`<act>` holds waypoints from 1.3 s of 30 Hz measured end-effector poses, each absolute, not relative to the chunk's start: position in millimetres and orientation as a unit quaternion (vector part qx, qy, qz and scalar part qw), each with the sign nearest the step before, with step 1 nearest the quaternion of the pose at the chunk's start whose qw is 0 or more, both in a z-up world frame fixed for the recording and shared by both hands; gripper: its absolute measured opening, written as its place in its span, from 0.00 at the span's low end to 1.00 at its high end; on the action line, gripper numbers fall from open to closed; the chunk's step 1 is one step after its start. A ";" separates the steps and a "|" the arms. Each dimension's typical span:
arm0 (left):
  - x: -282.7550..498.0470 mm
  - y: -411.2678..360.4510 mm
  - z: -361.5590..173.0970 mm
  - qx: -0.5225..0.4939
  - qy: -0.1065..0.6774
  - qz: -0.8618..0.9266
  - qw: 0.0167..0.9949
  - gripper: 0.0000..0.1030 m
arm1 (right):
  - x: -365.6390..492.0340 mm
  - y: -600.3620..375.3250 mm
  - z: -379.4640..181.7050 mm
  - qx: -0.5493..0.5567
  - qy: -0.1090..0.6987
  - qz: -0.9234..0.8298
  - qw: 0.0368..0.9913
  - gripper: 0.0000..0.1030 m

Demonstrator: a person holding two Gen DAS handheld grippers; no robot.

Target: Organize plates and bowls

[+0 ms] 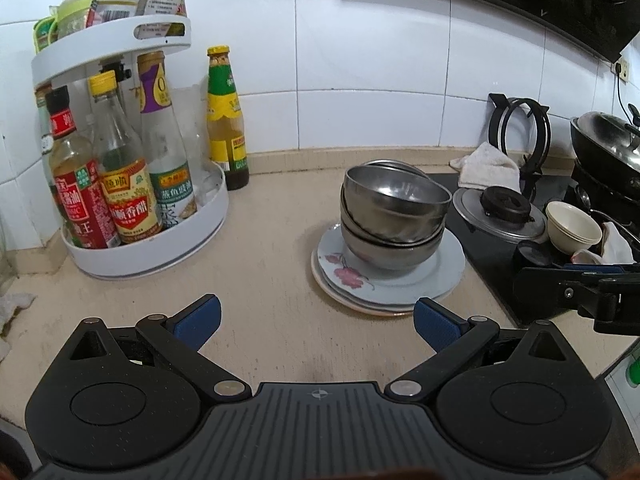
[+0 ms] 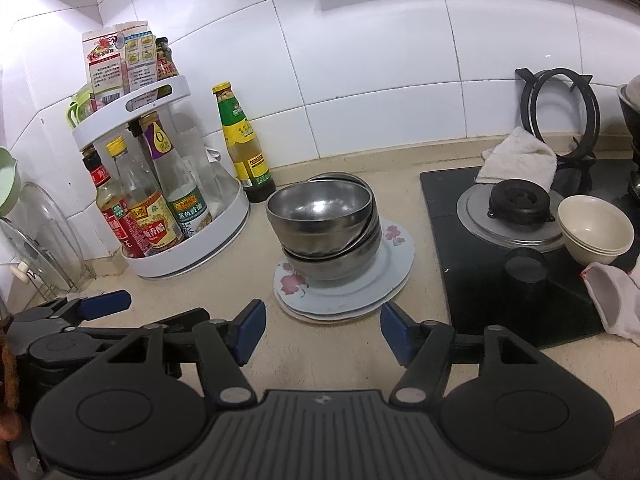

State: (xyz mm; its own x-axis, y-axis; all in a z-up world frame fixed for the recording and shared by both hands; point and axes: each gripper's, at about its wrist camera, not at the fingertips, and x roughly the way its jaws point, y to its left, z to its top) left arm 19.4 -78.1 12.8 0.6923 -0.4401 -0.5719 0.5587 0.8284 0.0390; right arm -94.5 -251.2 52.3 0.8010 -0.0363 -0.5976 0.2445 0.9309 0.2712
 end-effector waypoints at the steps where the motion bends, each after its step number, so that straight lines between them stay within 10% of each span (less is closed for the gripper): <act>1: 19.5 -78.3 12.2 0.106 0.284 -0.274 0.912 1.00 | -95.1 -250.4 51.8 0.170 0.306 -0.075 0.934 0.58; 39: 26.2 -84.4 -7.9 0.107 0.339 -0.256 0.899 1.00 | -95.3 -244.8 36.4 0.164 0.329 -0.097 0.925 0.60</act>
State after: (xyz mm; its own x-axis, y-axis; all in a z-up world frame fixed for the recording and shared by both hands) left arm 26.2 -84.4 -7.9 0.6395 -0.3872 -0.6642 0.5328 0.8460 0.0198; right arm -95.3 -244.8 36.4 0.7643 -0.0714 -0.6409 0.2880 0.9270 0.2401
